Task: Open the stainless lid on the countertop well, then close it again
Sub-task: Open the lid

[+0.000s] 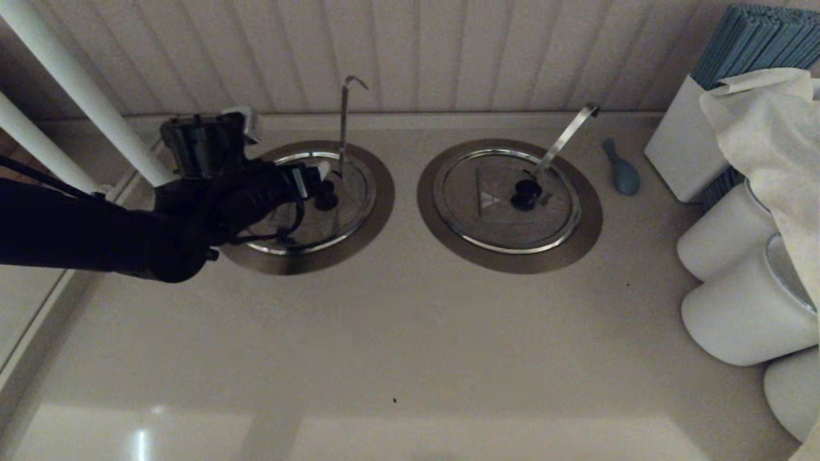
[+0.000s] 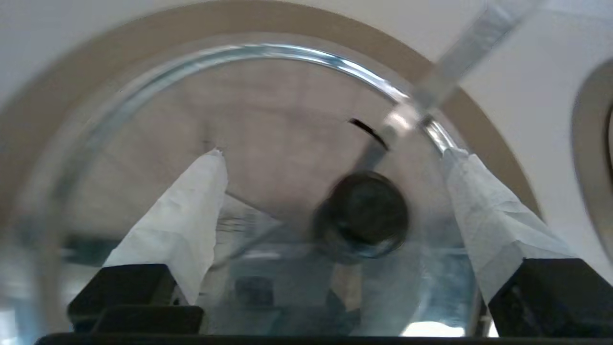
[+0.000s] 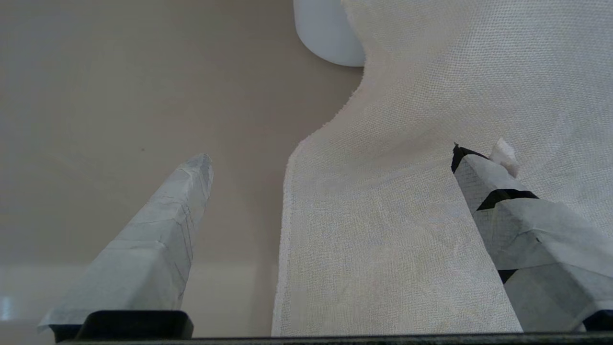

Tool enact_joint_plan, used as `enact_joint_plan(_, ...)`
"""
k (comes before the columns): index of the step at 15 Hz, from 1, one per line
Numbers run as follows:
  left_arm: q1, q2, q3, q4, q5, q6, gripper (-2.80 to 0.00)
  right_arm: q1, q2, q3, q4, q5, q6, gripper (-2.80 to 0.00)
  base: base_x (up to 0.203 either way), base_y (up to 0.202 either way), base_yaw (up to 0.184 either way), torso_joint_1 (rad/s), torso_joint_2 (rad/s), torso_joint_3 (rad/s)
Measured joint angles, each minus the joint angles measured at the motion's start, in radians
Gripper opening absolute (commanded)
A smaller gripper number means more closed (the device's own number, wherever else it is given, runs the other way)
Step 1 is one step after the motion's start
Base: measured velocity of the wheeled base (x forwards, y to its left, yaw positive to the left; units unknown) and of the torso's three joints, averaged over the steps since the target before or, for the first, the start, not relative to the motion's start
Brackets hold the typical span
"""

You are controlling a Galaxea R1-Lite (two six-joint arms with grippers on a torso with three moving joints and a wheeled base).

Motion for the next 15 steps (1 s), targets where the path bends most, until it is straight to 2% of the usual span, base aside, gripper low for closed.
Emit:
enact_joint_plan(5,-0.052,0.018,0.037,-0.015,0.008,0.001,0.00,0.000,0.000,0.000,0.000,0.000,0.000,0.00,0.000,0.000,0.000,0.000,0.00,0.000)
enact_joint_plan(8,-0.065,0.031,0.077,-0.079,0.026,0.010,0.00,0.000,0.000,0.000,0.000,0.000,0.000,0.00,0.000,0.000,0.000,0.000,0.00,0.000)
enact_joint_plan(11,-0.071,0.059,0.113,-0.203,0.064,0.032,0.00,0.000,0.000,0.000,0.000,0.000,0.000,0.00,0.000,0.000,0.000,0.000,0.00,0.000)
enact_joint_plan(15,-0.071,0.072,0.144,-0.220,0.078,0.068,0.00,0.000,0.000,0.000,0.000,0.000,0.000,0.00,0.000,0.000,0.000,0.000,0.00,0.000)
